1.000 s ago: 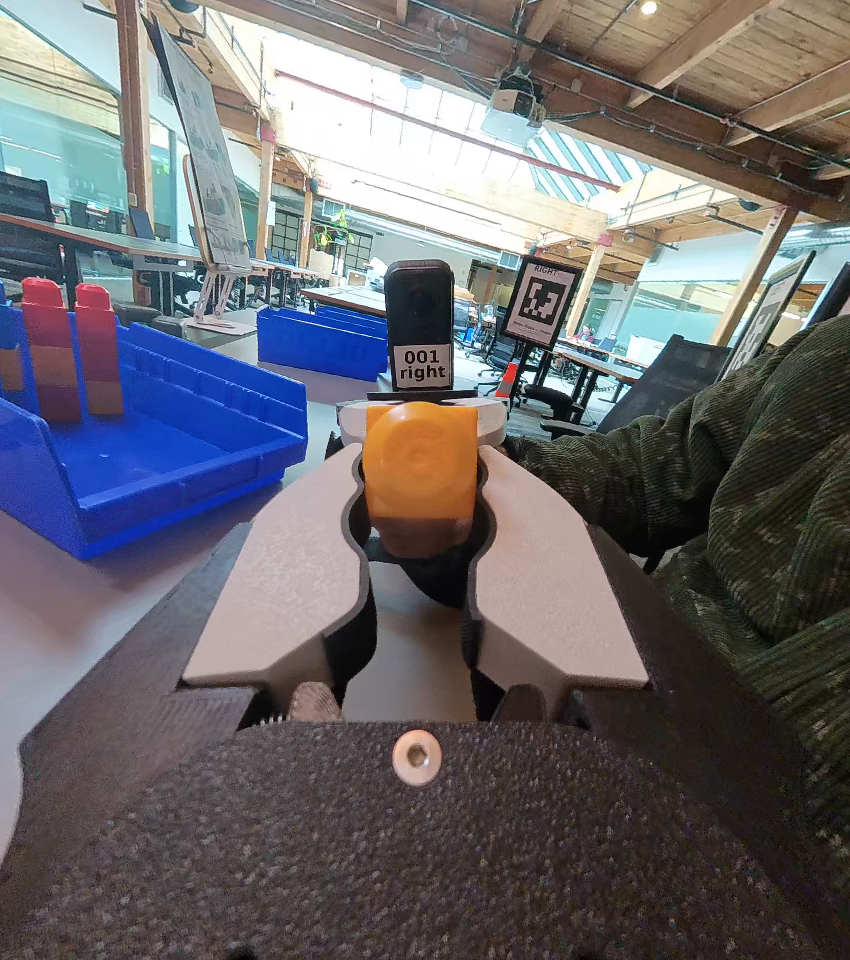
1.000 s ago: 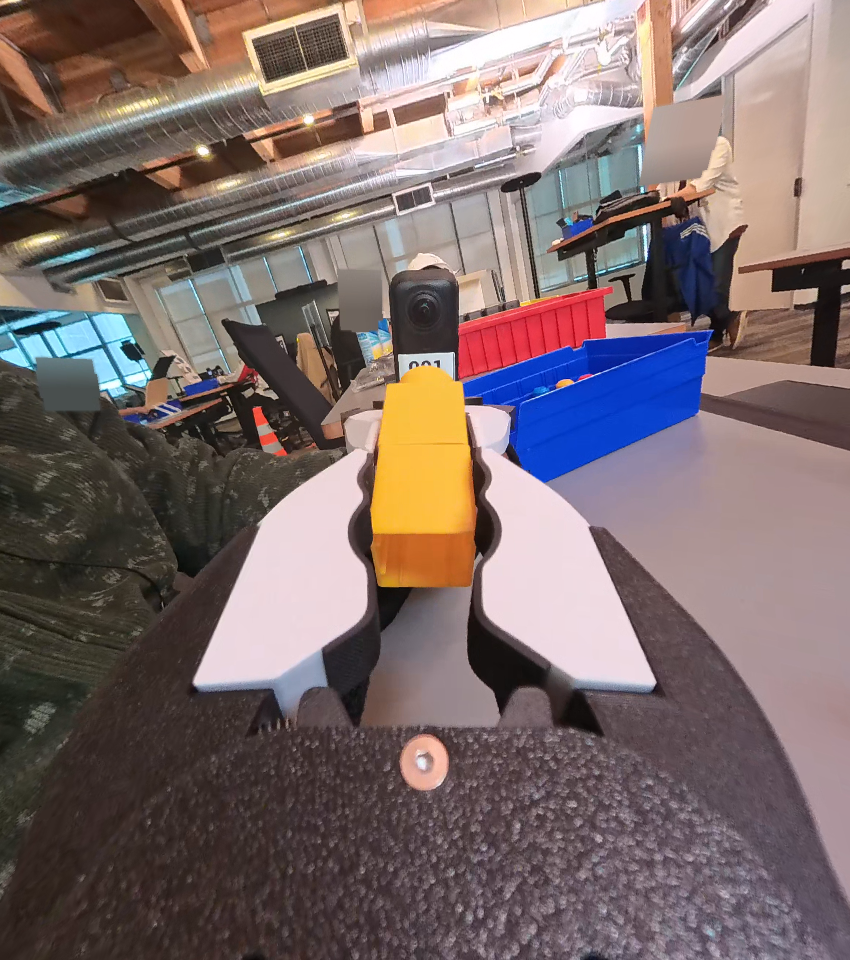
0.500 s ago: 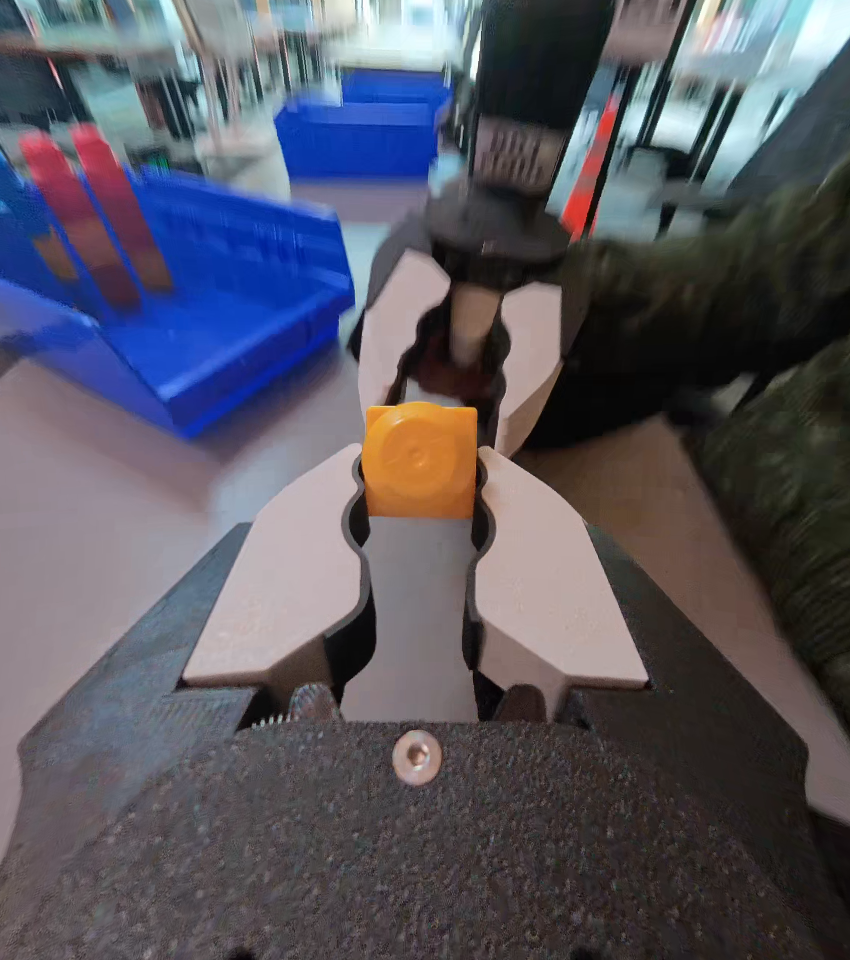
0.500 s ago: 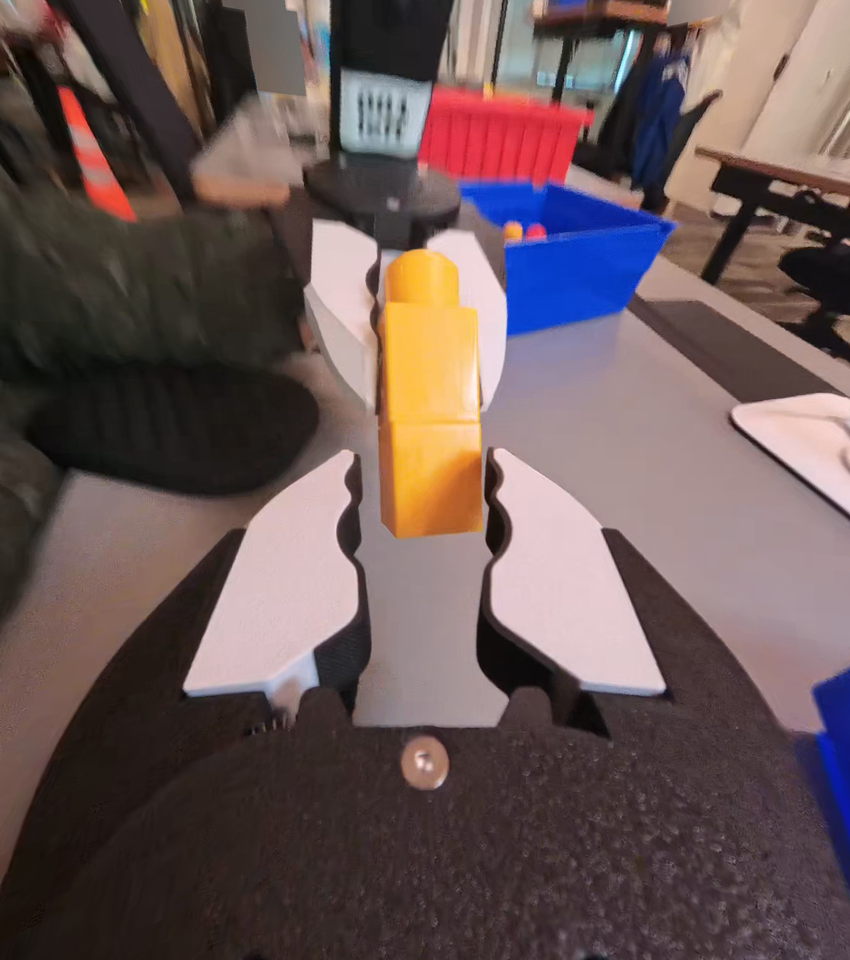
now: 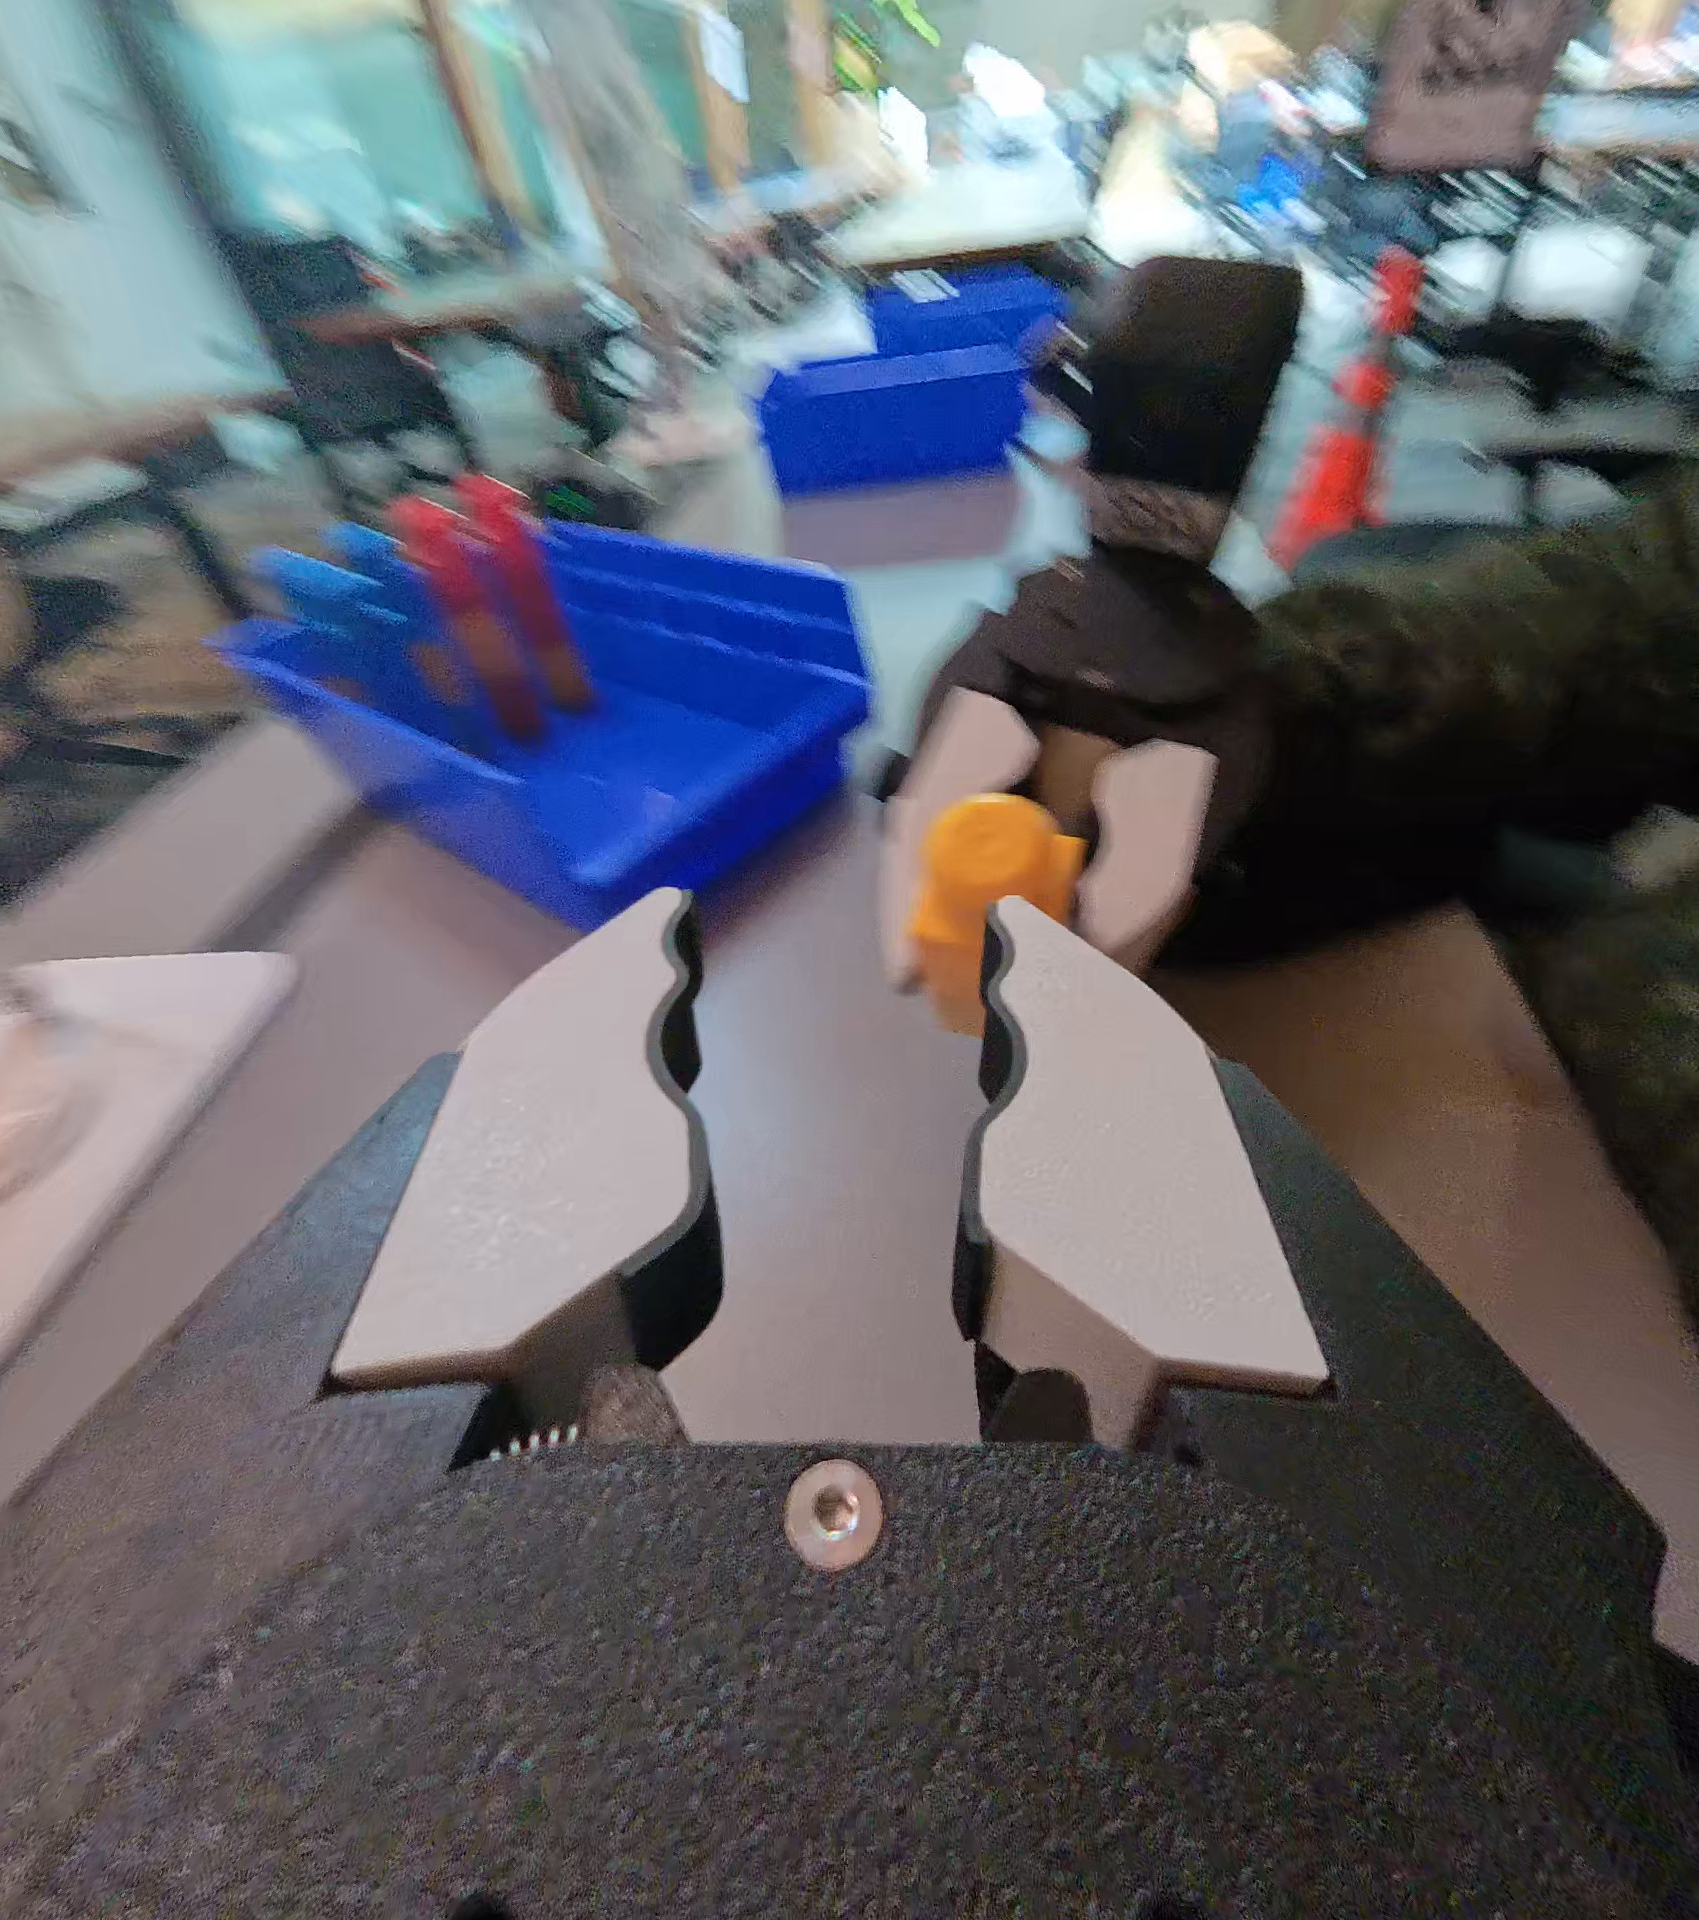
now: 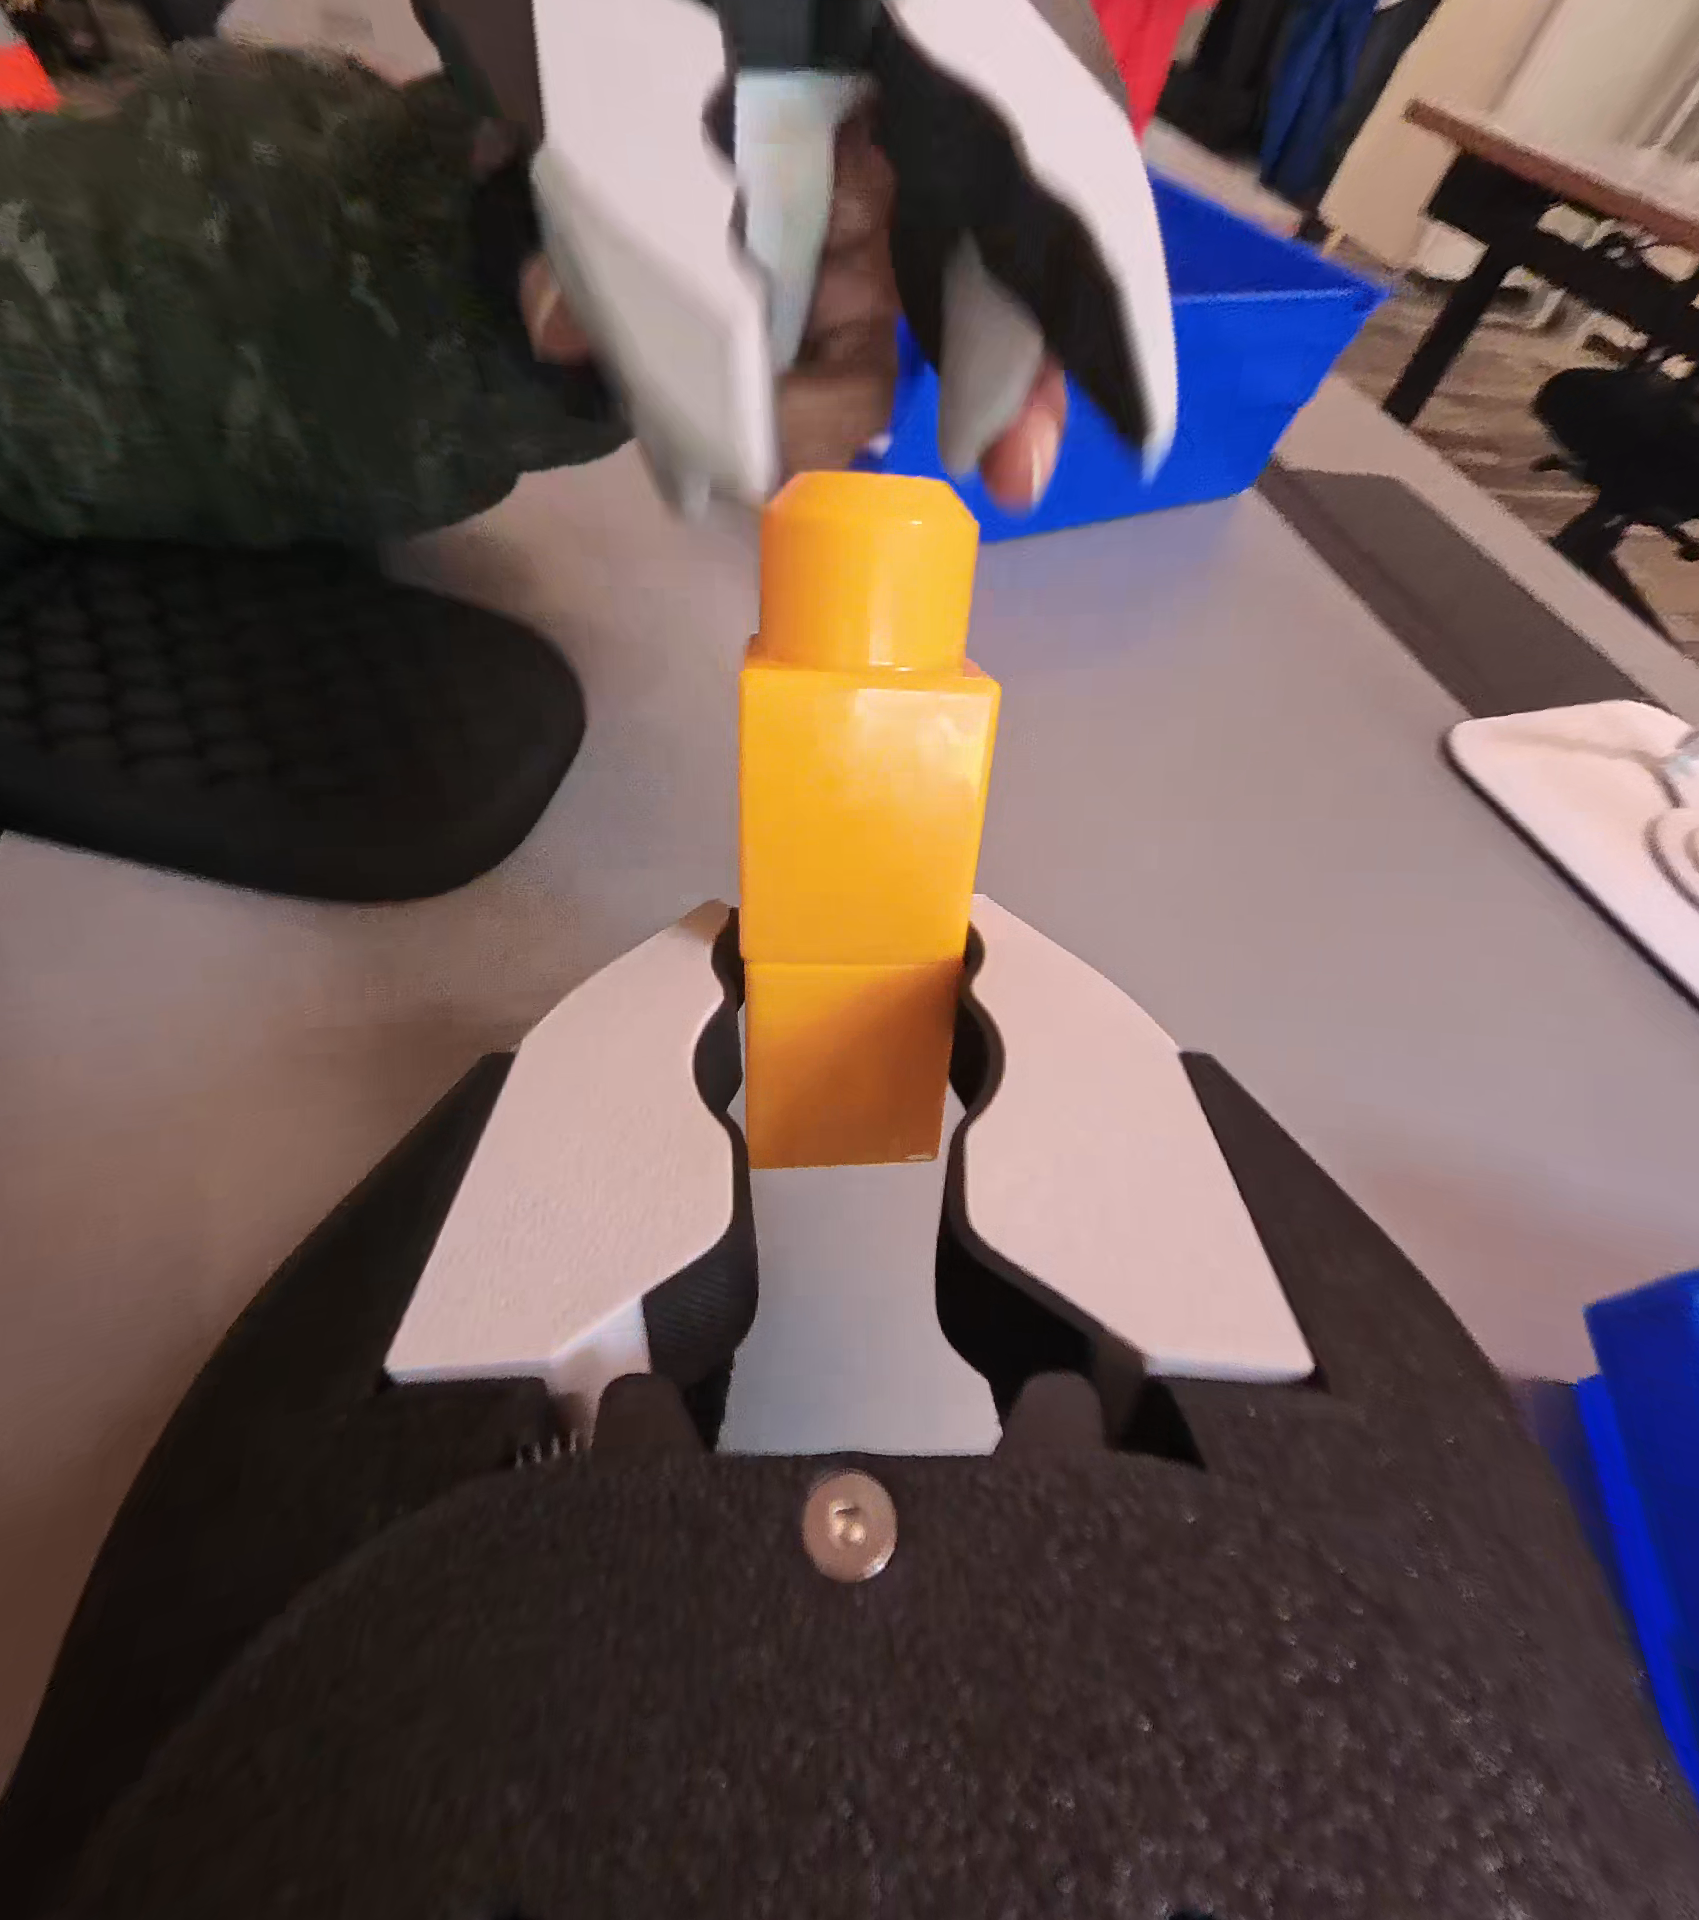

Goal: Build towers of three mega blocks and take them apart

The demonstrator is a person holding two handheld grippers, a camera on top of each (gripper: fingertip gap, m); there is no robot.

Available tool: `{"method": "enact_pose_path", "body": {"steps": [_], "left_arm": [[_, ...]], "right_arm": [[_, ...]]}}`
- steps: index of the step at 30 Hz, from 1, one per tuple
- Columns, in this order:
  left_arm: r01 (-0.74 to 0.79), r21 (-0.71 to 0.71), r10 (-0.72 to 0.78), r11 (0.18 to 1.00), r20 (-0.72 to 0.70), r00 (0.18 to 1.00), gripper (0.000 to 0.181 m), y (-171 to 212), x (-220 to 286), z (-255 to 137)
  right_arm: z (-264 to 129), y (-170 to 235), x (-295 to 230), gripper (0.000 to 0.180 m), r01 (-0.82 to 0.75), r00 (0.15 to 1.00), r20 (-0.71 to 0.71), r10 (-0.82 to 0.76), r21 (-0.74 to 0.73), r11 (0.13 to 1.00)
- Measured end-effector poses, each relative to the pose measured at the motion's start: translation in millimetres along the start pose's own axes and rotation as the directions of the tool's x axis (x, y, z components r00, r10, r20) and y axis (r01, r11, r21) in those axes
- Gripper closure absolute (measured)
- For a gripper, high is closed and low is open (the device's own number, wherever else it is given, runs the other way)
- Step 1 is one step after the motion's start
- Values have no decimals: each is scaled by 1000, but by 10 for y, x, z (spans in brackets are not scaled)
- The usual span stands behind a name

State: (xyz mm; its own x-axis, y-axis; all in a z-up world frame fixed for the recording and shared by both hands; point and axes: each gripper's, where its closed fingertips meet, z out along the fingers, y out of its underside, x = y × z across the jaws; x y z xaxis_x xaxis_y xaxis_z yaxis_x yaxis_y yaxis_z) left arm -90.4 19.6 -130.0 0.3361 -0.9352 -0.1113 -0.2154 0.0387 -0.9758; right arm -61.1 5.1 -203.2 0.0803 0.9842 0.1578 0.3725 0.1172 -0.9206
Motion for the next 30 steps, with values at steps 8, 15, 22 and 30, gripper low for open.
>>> {"method": "enact_pose_path", "body": {"steps": [8, 15, 22, 30], "left_arm": [[124, 69, -123, 990, 851, 510, 146, 94, -1952, -2197], [540, -23, -59, 841, 989, 134, 137, 1344, -2333, -3072], [652, -167, 84, 739, 984, 157, 135, 1648, -2511, -3055], [804, -174, 17, 568, 980, 199, 142, 2139, -2721, -3113]], "right_arm": [[-120, -119, 214, 142, -136, 990, -24, 140, 125, 983], [-45, -49, 165, 142, -121, 992, -13, 123, 81, 989], [-42, -22, 158, 142, -130, 991, -8, 131, 64, 989], [-57, -3, 159, 142, -137, 991, 2, 137, 51, 989]]}}
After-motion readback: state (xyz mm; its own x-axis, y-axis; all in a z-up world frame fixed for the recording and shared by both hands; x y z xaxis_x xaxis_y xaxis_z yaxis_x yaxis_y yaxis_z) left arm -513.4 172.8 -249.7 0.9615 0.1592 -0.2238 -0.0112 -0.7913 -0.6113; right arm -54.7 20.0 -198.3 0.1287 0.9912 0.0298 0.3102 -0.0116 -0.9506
